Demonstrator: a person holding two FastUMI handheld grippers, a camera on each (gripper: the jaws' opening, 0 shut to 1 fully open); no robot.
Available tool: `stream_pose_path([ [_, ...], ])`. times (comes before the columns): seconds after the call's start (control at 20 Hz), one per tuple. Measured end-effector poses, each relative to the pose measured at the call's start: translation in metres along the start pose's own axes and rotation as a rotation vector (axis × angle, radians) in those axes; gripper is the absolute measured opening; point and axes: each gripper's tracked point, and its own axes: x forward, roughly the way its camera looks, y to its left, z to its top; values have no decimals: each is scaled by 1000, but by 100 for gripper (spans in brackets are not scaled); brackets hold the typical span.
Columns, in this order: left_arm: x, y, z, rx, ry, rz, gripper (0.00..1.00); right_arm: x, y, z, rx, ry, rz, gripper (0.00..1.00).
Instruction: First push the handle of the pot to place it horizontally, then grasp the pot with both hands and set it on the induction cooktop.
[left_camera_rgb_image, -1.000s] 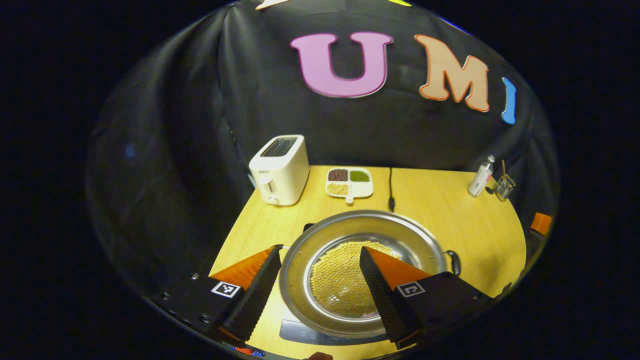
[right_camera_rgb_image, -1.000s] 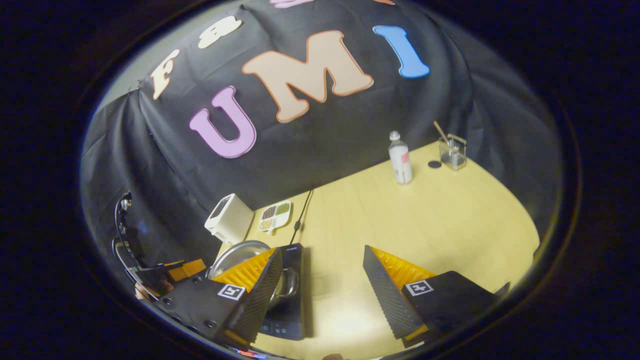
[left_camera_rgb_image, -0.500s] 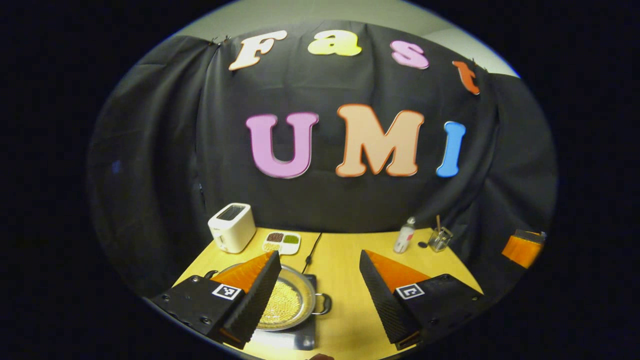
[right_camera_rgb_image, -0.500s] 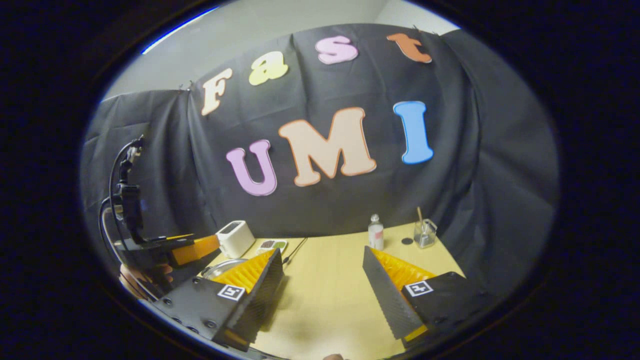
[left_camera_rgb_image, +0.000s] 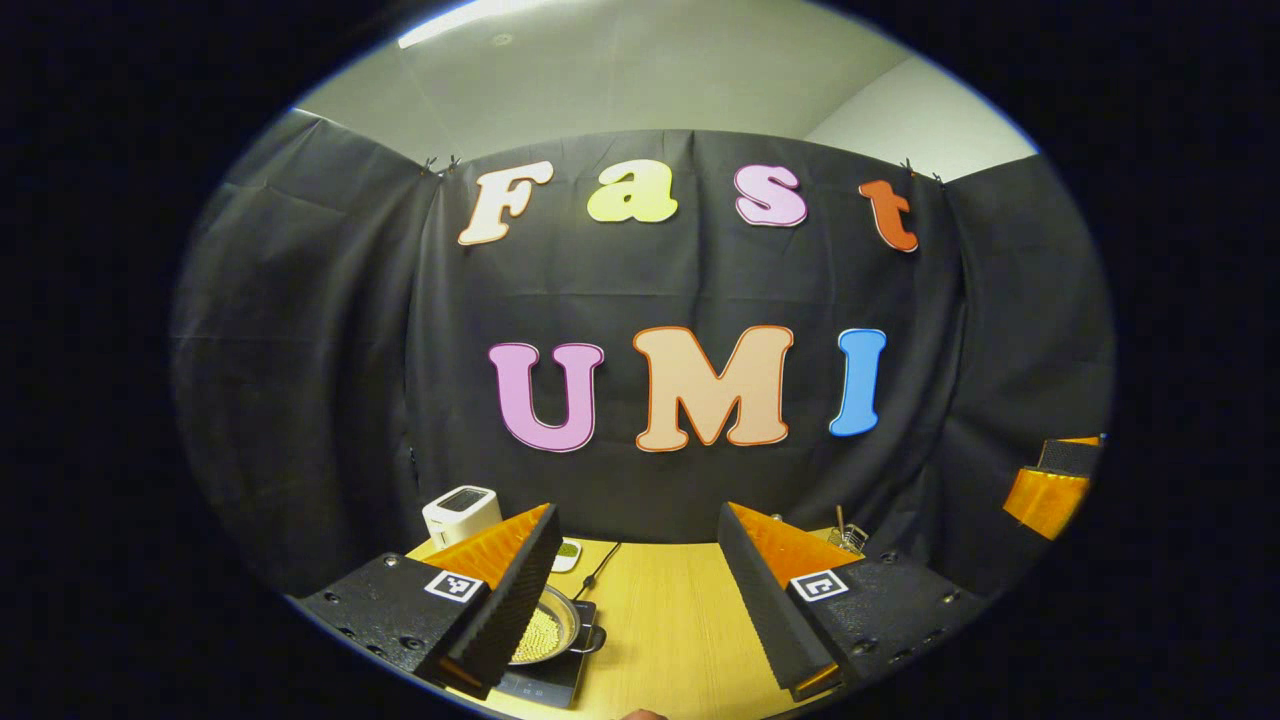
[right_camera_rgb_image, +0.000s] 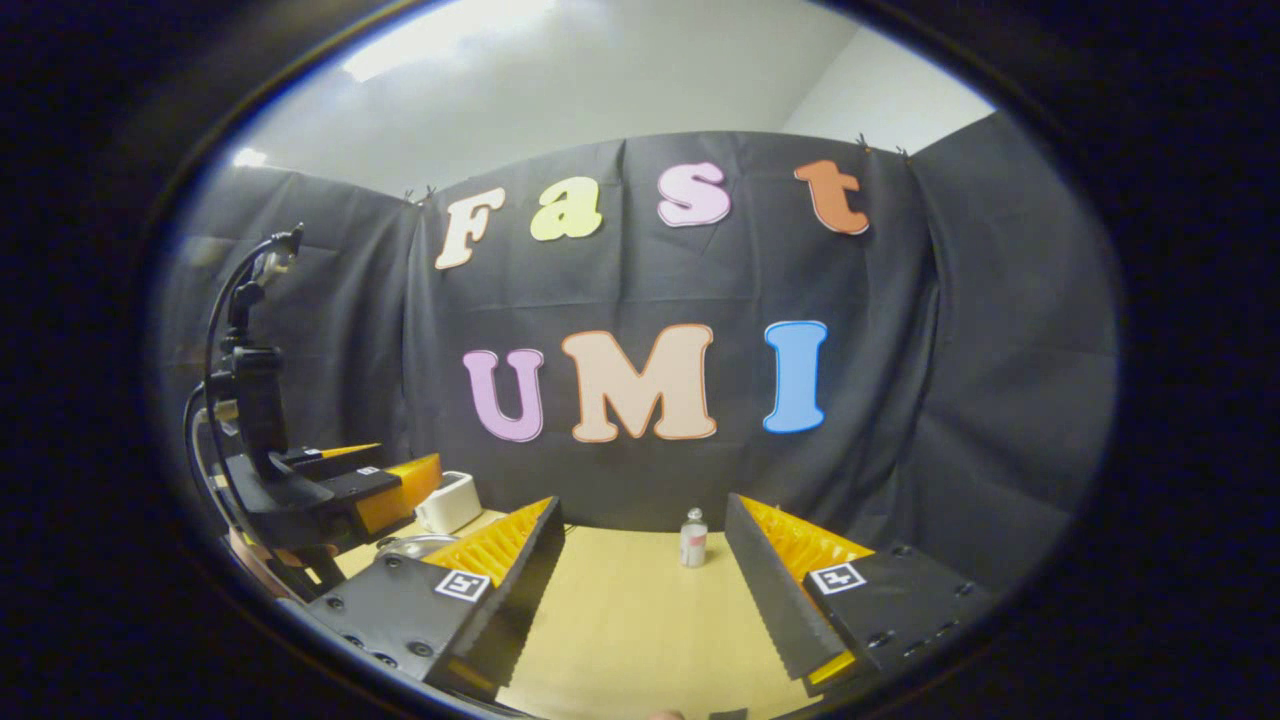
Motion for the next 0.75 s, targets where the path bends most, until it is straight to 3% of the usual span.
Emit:
stream_pose_path([
  [0.3,-16,-15,-4,-12,-10,10,93,-25,7,0,101,-23,44,93],
  [0.65,-19,-9,-13,5,17,30,95,-25,7,-7,114,-22,35,92],
  [0.7,-18,-7,-14,7,23,30,93,-22,9,-8,119,-18,37,99],
  [0.75,-16,-5,-16,11,29,30,93,-19,11,-10,122,-16,38,99],
])
